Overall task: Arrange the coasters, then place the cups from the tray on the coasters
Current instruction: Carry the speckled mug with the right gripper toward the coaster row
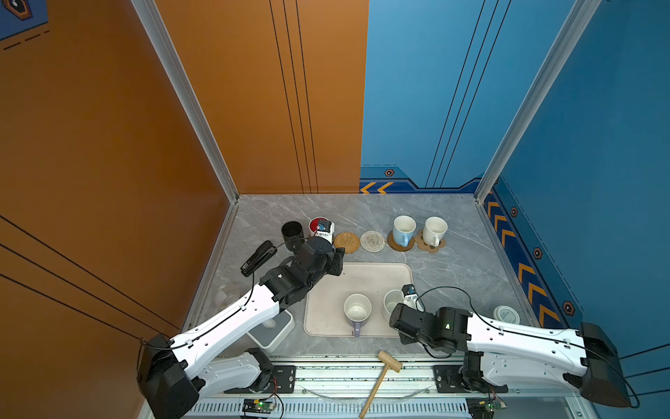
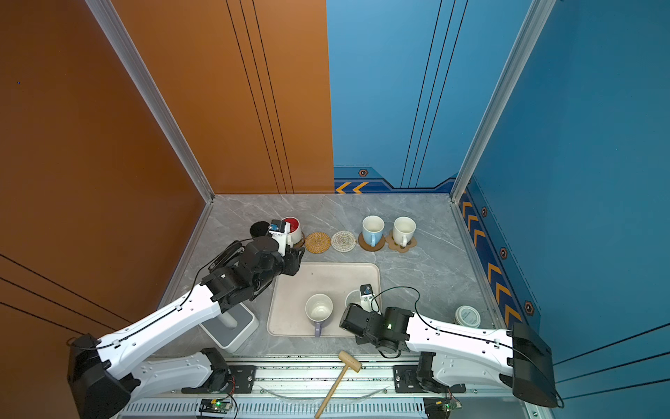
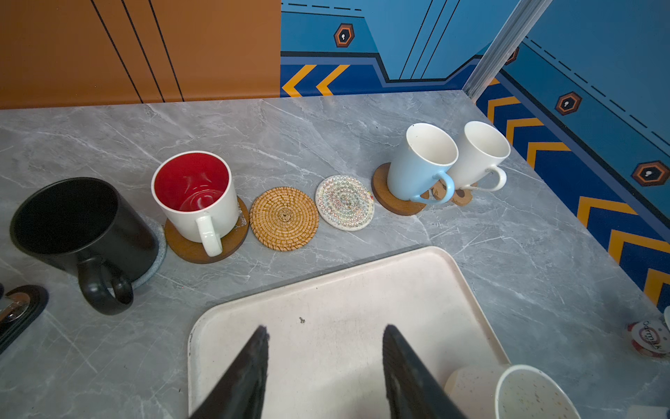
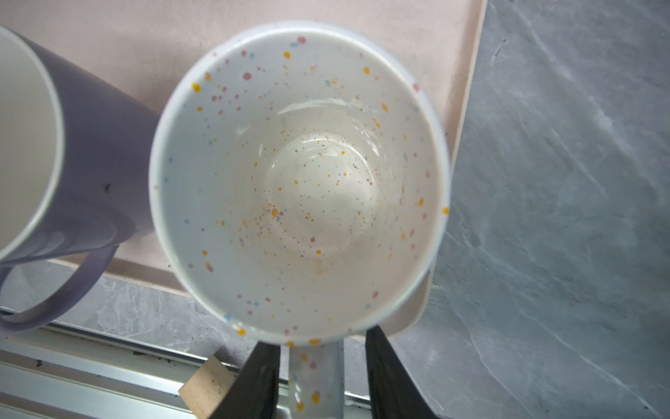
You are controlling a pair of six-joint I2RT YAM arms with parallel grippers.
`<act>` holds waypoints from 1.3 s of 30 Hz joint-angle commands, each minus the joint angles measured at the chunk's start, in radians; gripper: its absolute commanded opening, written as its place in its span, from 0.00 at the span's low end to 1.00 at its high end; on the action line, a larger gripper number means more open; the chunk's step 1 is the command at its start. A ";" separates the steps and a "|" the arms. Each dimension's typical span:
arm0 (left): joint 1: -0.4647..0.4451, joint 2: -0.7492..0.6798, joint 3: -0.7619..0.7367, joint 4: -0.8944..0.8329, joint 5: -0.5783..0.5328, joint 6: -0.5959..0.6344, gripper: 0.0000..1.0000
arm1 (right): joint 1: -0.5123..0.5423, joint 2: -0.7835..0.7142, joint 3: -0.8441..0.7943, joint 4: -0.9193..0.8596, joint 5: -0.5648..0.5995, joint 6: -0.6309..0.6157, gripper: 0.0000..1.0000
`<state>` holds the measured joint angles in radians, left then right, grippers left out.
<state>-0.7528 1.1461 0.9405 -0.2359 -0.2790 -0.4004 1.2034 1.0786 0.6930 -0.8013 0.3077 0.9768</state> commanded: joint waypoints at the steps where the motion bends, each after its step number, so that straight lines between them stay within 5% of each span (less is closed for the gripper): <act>1: -0.005 0.003 -0.023 -0.004 0.014 -0.007 0.52 | -0.004 0.015 0.036 -0.057 -0.013 -0.008 0.42; 32: 0.020 -0.066 -0.107 0.028 0.000 -0.031 0.52 | -0.132 0.195 0.135 -0.110 -0.163 -0.169 0.32; 39: 0.025 -0.073 -0.111 0.024 0.000 -0.034 0.52 | -0.143 0.219 0.141 -0.093 -0.148 -0.174 0.20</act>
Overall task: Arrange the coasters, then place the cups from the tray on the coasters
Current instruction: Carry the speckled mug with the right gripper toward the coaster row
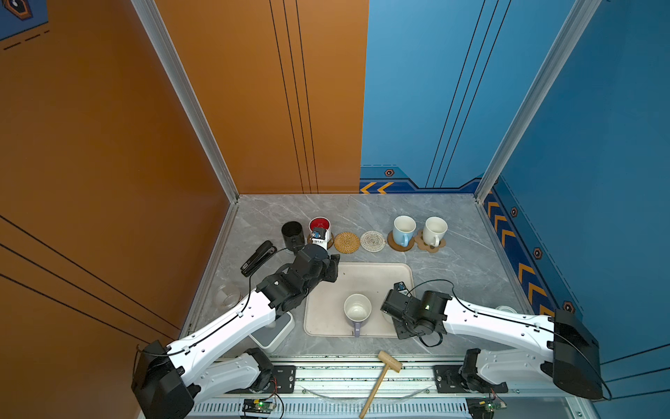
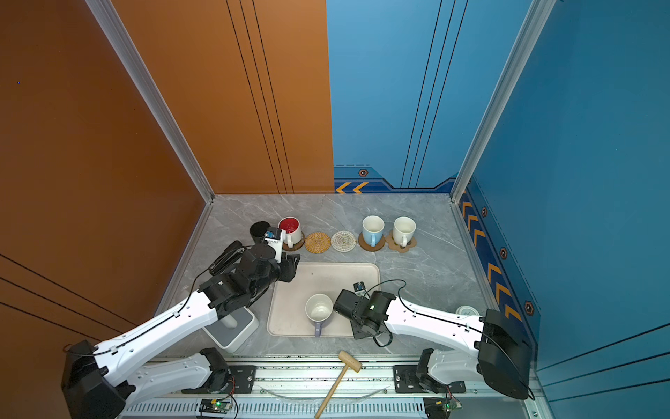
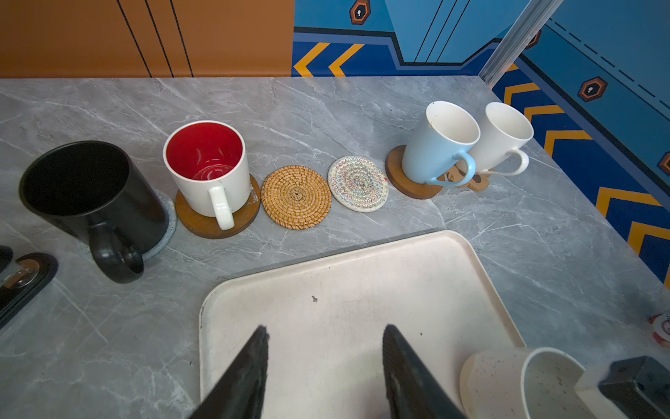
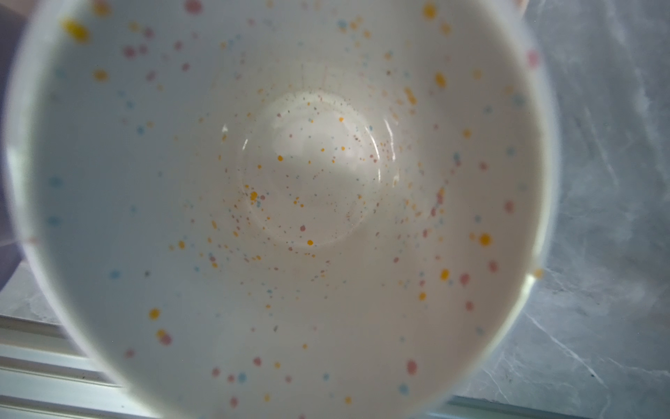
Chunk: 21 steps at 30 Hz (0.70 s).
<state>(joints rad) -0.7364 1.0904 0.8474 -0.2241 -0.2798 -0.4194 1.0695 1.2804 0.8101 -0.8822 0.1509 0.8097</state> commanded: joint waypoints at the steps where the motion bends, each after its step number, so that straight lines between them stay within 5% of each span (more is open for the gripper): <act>1: 0.009 -0.020 -0.019 0.012 0.002 -0.014 0.52 | -0.011 0.020 0.026 -0.008 0.010 -0.009 0.18; 3: 0.010 -0.020 -0.019 0.011 0.002 -0.015 0.52 | -0.010 0.026 0.029 -0.004 0.008 -0.010 0.00; 21: 0.017 -0.023 -0.019 0.009 0.007 -0.012 0.52 | 0.010 -0.019 0.109 -0.059 0.103 -0.034 0.00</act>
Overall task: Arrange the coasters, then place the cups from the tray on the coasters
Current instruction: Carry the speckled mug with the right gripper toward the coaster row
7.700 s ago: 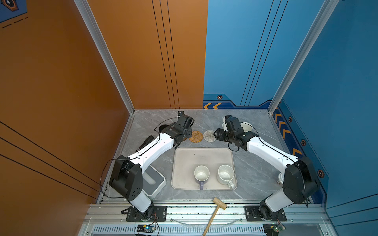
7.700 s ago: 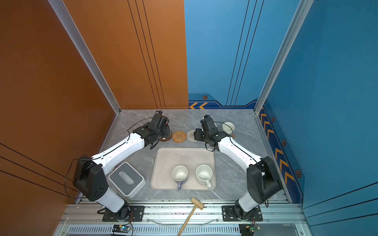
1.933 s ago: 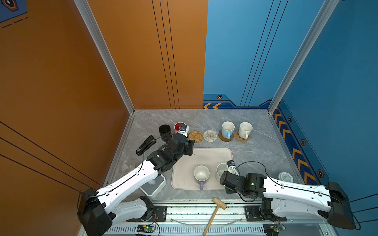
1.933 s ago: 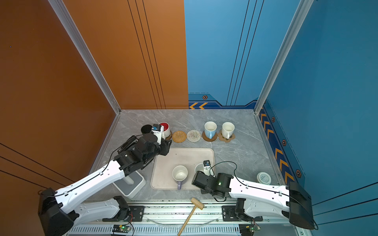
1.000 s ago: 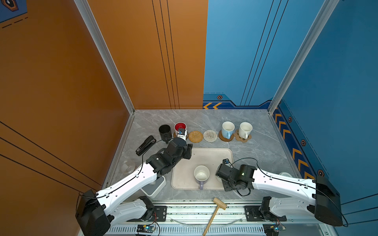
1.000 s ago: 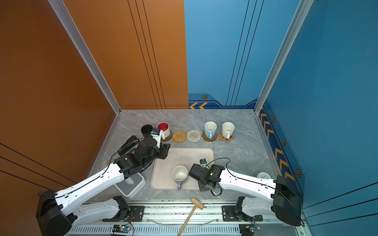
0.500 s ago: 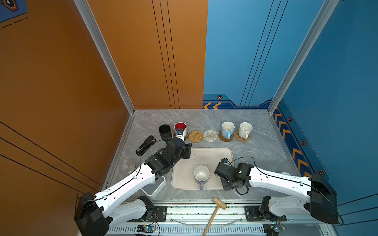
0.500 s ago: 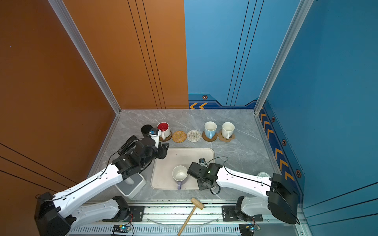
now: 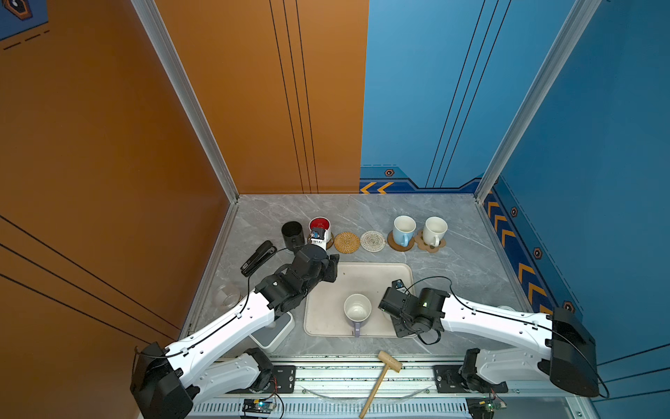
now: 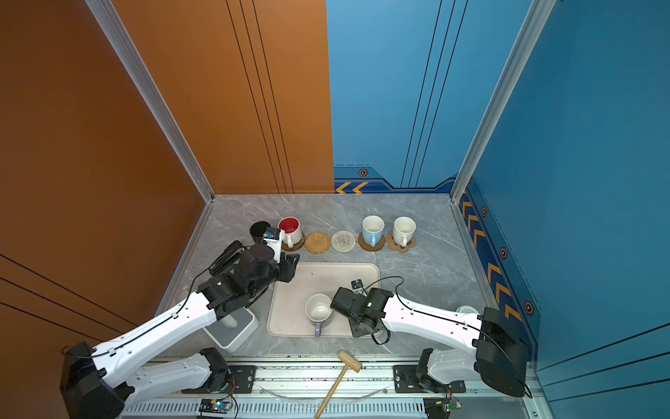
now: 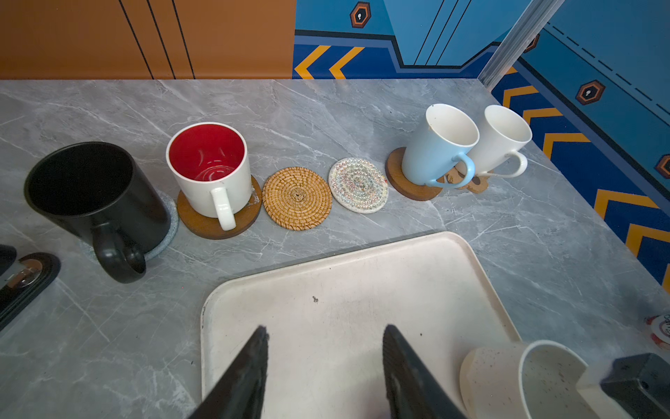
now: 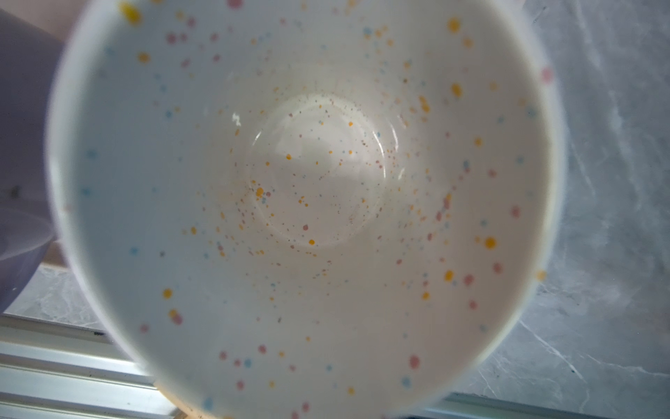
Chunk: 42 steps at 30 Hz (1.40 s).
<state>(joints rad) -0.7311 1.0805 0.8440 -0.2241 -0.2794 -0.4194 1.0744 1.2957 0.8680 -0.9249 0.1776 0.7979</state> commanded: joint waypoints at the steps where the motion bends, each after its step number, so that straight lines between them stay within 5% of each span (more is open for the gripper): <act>1: 0.012 -0.013 -0.016 0.009 0.007 -0.012 0.52 | 0.006 -0.033 0.057 -0.017 0.083 -0.026 0.00; 18: 0.032 -0.040 -0.033 0.019 0.017 -0.010 0.52 | -0.177 0.096 0.261 0.042 0.038 -0.256 0.00; 42: 0.101 -0.066 -0.065 0.027 0.058 -0.019 0.54 | -0.411 0.577 0.773 0.069 -0.050 -0.493 0.00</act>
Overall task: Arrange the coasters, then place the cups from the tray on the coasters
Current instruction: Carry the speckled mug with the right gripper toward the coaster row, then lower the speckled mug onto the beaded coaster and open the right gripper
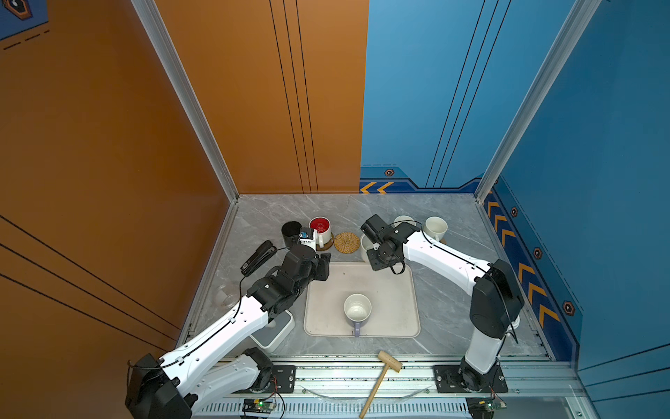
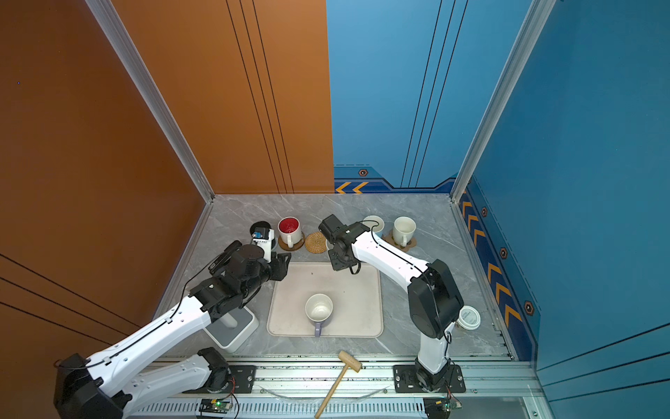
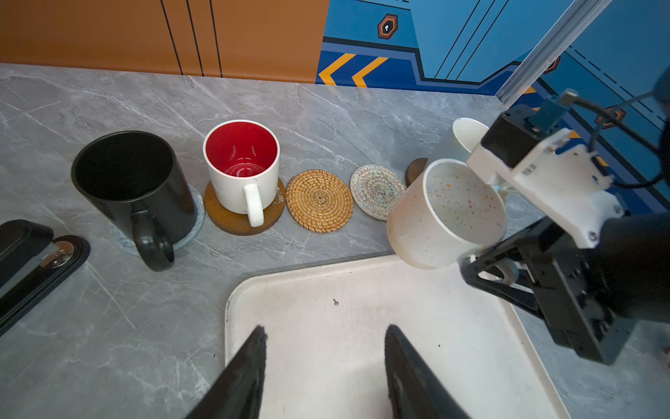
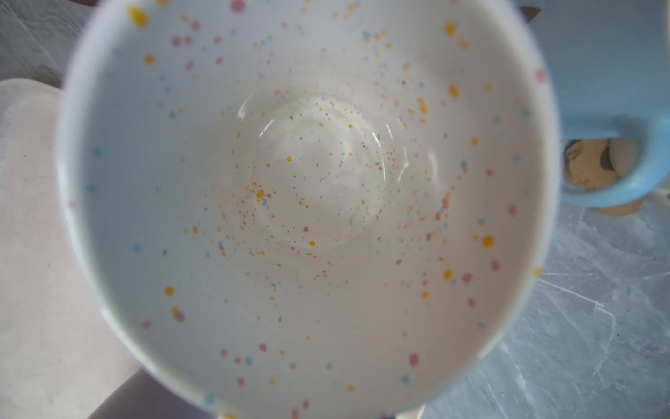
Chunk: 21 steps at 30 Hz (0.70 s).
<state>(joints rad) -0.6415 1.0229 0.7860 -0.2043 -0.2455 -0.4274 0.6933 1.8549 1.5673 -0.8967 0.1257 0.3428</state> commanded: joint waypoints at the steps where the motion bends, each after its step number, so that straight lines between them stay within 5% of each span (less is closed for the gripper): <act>1: 0.013 -0.007 -0.007 0.007 0.025 -0.011 0.54 | -0.037 0.038 0.093 0.041 -0.002 -0.043 0.00; 21: 0.034 0.028 0.001 0.040 0.045 -0.016 0.54 | -0.120 0.227 0.287 0.062 -0.006 -0.060 0.00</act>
<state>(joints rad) -0.6205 1.0466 0.7860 -0.1860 -0.2226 -0.4377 0.5850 2.0830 1.7927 -0.8845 0.1070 0.2848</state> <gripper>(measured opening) 0.536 0.134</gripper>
